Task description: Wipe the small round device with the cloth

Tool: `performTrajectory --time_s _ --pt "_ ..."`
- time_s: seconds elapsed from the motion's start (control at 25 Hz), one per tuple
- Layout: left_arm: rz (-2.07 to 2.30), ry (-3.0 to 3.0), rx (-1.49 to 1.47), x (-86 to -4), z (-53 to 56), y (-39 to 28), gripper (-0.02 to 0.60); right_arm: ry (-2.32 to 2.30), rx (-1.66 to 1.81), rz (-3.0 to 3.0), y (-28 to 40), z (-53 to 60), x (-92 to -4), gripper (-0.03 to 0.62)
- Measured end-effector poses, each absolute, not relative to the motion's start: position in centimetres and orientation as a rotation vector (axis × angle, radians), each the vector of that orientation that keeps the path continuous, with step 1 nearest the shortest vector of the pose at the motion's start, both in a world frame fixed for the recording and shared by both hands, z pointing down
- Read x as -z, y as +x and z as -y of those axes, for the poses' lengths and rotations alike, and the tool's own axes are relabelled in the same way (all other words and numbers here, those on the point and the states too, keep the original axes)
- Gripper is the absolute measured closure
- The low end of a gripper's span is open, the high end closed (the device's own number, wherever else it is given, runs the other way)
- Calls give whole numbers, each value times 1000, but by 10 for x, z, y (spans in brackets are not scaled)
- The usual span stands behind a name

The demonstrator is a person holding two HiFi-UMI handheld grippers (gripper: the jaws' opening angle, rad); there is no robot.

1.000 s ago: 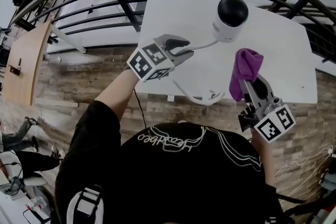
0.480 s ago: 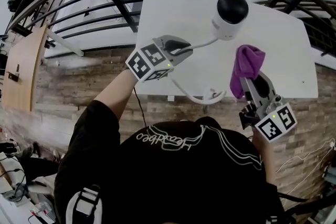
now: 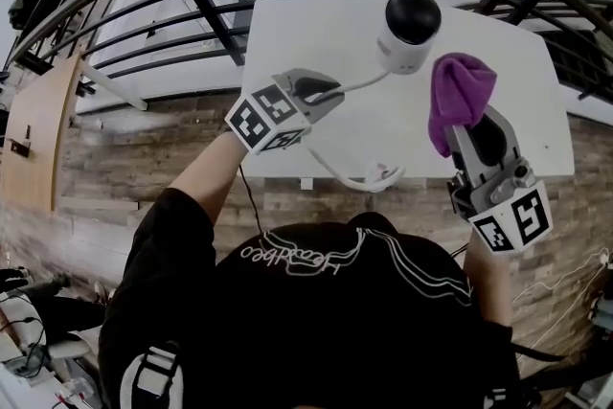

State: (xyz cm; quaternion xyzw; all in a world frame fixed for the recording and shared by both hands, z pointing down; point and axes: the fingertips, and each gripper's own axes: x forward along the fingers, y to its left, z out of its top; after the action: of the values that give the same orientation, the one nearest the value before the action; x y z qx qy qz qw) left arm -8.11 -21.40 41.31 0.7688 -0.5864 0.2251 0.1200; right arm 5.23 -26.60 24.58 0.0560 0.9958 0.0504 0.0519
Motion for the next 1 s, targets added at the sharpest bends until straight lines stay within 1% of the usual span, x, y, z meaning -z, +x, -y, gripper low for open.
performTrajectory --time_s 0.12,0.36,0.48,0.72,1.0 --pt "1714 2245 -658 -413 214 -81 522 187 -434 -2974 47 254 -228 528" --pt "1711 2249 -655 -414 214 -81 522 161 -1100 -2788 33 223 -212 528" --pt "1712 2251 -652 -414 214 -81 522 146 -1331 -2688 24 213 -210 528" --pt "1714 2249 -623 -414 213 -83 522 128 -1580 -2582 6 206 -220 528" --pt "1727 2242 -615 -412 214 -83 522 112 -1606 -2604 -1 215 -232 528"
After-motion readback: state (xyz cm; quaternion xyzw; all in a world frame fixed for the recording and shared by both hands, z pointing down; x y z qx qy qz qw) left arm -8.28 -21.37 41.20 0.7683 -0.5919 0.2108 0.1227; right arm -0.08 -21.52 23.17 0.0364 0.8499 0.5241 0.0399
